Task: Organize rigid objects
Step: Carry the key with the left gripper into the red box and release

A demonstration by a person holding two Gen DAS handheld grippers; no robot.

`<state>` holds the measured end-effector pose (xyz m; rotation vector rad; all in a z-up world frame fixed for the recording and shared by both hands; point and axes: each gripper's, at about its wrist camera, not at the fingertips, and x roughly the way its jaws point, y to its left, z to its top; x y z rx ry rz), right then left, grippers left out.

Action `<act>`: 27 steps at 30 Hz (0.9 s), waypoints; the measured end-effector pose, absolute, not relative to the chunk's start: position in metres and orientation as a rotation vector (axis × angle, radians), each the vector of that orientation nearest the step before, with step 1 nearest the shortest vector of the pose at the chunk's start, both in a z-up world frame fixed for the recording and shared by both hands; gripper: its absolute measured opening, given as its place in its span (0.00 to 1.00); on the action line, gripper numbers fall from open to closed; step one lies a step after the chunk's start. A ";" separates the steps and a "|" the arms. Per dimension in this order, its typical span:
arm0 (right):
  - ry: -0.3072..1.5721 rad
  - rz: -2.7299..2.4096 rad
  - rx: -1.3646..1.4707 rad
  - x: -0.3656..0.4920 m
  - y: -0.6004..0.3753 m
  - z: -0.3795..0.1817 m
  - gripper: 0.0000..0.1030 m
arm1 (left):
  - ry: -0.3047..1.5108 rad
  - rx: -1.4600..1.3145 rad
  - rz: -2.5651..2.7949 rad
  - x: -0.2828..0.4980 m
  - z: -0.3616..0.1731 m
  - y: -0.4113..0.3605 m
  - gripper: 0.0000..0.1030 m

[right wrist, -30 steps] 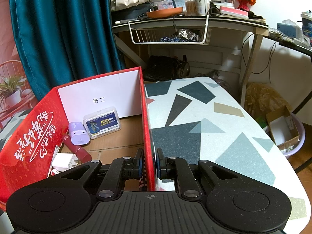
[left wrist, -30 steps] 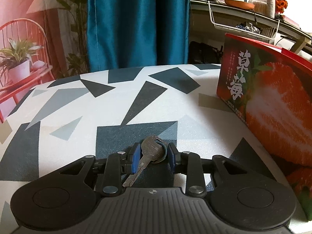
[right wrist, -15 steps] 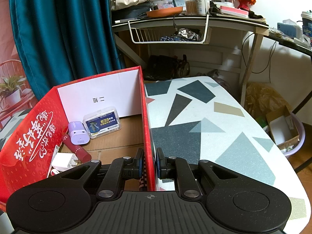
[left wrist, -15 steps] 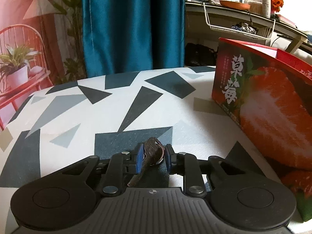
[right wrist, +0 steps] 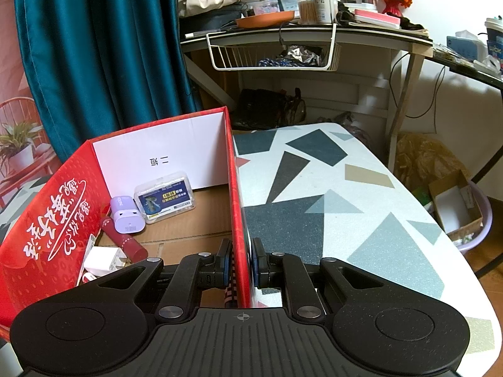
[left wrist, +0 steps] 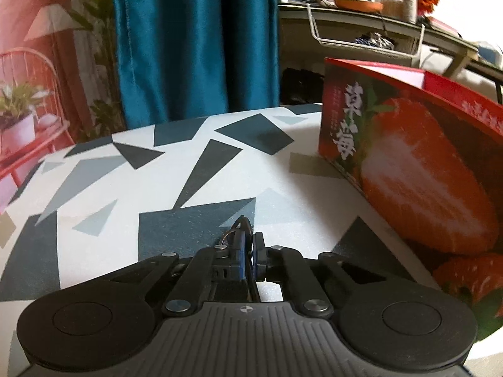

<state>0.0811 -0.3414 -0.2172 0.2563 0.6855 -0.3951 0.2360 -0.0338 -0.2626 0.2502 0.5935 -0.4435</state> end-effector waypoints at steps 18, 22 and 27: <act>0.684 -0.395 0.257 0.082 -0.341 -0.217 0.13 | 0.681 0.095 -0.389 0.250 -0.268 -0.010 0.06; 0.684 -0.394 0.257 0.081 -0.341 -0.217 0.13 | 0.684 0.108 -0.384 0.251 -0.269 -0.014 0.06; 0.684 -0.394 0.257 0.080 -0.341 -0.217 0.13 | 0.691 0.126 -0.372 0.253 -0.268 -0.017 0.06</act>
